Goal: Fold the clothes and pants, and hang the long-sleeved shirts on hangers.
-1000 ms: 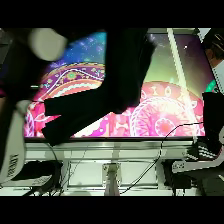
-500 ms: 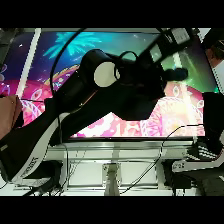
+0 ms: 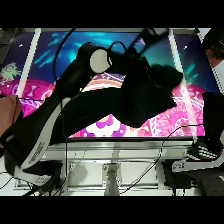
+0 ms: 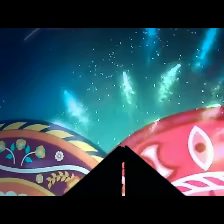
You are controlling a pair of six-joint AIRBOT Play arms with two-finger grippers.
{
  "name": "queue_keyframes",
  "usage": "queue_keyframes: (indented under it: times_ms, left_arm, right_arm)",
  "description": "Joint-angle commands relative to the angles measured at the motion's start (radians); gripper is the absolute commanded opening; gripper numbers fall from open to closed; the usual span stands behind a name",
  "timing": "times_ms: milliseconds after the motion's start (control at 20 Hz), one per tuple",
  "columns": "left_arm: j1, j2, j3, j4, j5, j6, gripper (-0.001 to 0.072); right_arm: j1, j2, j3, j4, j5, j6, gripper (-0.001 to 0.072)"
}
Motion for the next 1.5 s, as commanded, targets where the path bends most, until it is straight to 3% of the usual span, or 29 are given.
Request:
queue_keyframes:
  times_ms: [0, 100, 200, 350, 400, 450, 500, 550, 700, 850, 1000, 1050, 1100, 1150, 1200, 1450]
  left_arm:
    - [0.137, -0.156, 0.0, 0.002, 0.547, -0.015, 0.0101]
    - [0.19, -0.24, 0.0, -0.116, 0.767, -0.066, 0.0544]
    - [0.23, -0.273, 0.0, -0.299, 0.756, -0.189, 0.058]
    - [0.269, -0.255, 0.0, -0.335, 0.636, -0.213, 0.0577]
    - [0.281, -0.24, 0.0, -0.335, 0.584, -0.213, 0.0571]
    - [0.294, -0.222, 0.0, -0.335, 0.521, -0.213, 0.0467]
    - [0.31, -0.2, 0.0, -0.332, 0.427, -0.213, 0.0209]
    - [0.328, -0.18, 0.0, -0.328, 0.325, -0.208, 0.0021]
    - [0.395, -0.131, -0.001, -0.247, 0.021, -0.208, 0.0008]
    - [0.451, -0.104, -0.003, -0.013, -0.21, -0.344, 0.0008]
    - [0.499, -0.056, -0.069, 0.036, -0.359, -0.346, 0.0008]
    - [0.513, -0.033, -0.111, 0.036, -0.372, -0.346, 0.0008]
    - [0.525, -0.003, -0.168, 0.036, -0.373, -0.337, 0.0008]
    - [0.536, 0.028, -0.226, 0.037, -0.371, -0.324, 0.0008]
    - [0.549, 0.061, -0.292, 0.037, -0.371, -0.324, 0.0008]
    - [0.61, 0.245, -0.606, 0.037, -0.333, -0.324, 0.0009]
  right_arm:
    - [0.001, 0.0, 0.0, 0.027, 0.005, 0.002, 0.0082]
    - [0.001, 0.0, 0.0, 0.046, 0.009, 0.005, 0.0377]
    - [0.001, 0.0, -0.001, 0.063, 0.014, 0.005, 0.0392]
    - [0.001, -0.003, 0.0, 0.072, 0.015, 0.005, 0.0392]
    - [0.001, -0.008, -0.003, 0.072, 0.018, 0.004, 0.0389]
    - [0.001, -0.011, -0.014, 0.073, 0.024, 0.004, 0.0376]
    - [0.001, -0.013, -0.033, 0.078, 0.03, 0.004, 0.0264]
    - [0.001, -0.013, -0.061, 0.091, 0.041, -0.006, 0.005]
    - [0.0, -0.017, -0.18, 0.203, 0.084, -0.118, 0.0028]
    - [0.0, -0.06, -0.353, 0.379, 0.164, -0.23, 0.0027]
    - [0.01, -0.152, -0.505, 0.505, 0.204, -0.275, 0.003]
    - [0.014, -0.185, -0.531, 0.488, 0.191, -0.282, 0.0075]
    - [0.018, -0.217, -0.537, 0.46, 0.176, -0.281, 0.0216]
    - [0.026, -0.248, -0.537, 0.447, 0.159, -0.28, 0.0411]
    - [0.034, -0.272, -0.537, 0.448, 0.136, -0.278, 0.0494]
    - [0.112, -0.338, -0.536, 0.438, 0.003, -0.279, 0.0559]
